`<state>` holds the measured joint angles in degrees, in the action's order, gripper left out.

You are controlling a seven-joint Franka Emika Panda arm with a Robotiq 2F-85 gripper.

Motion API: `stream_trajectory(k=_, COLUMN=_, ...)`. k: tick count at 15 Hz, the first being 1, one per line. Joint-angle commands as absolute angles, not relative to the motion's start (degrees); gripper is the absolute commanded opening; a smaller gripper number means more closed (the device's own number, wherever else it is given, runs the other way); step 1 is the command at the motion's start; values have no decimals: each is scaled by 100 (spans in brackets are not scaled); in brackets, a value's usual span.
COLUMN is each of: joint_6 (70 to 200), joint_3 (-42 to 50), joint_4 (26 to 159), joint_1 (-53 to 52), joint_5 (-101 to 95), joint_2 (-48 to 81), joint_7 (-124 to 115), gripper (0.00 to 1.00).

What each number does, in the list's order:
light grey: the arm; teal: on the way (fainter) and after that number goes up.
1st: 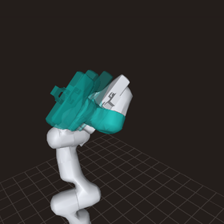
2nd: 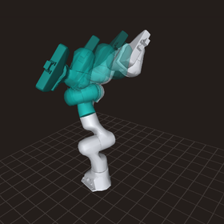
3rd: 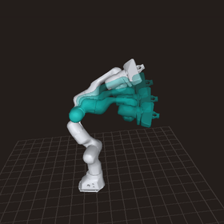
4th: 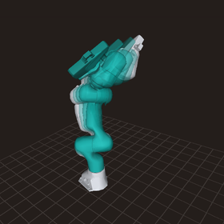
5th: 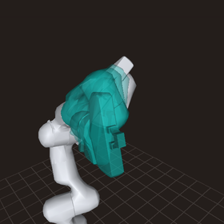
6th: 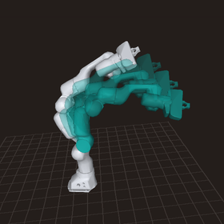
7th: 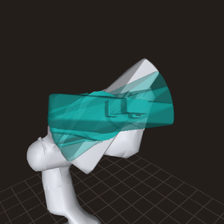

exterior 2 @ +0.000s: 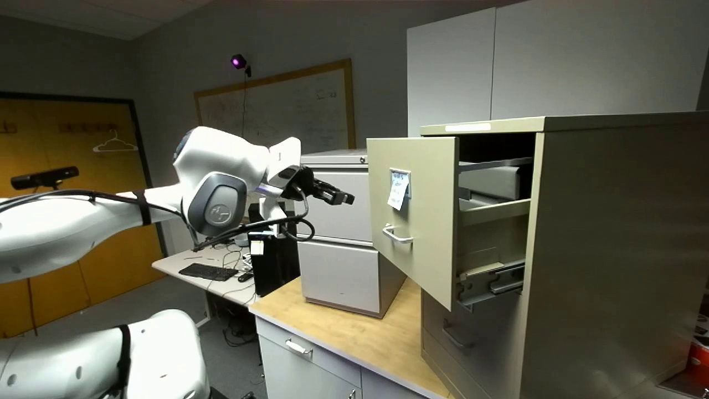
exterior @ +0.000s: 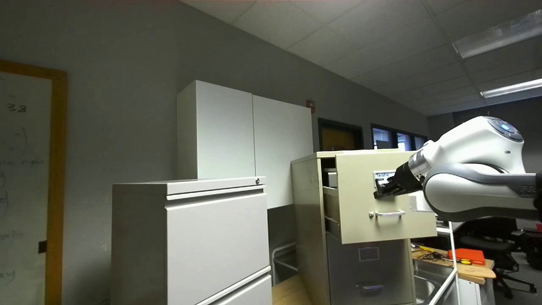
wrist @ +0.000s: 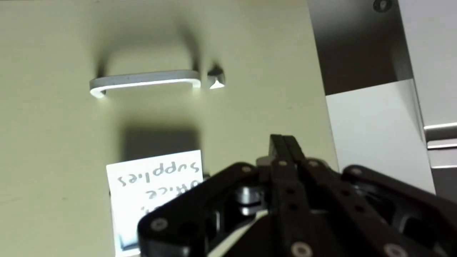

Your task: Close the top drawer of the beige file cabinet

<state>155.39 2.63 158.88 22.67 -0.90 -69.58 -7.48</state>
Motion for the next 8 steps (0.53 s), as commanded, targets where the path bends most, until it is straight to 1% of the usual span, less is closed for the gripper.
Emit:
stream_trajectory(k=1, joint_6=16214, joint_3=321, joint_4=15888, joint_1=2139, joint_5=-51, joint_2=-6656, joint_7=-816, gripper=0)
stream_trajectory(k=5, joint_6=17045, joint_3=77, joint_4=15821, joint_1=2124, joint_5=-61, joint_2=-6029, joint_7=-828, gripper=0)
stream_trajectory(k=8, joint_6=17518, joint_3=-189, joint_4=15589, joint_1=2325, joint_5=-92, joint_2=-5510, joint_7=-844, gripper=0)
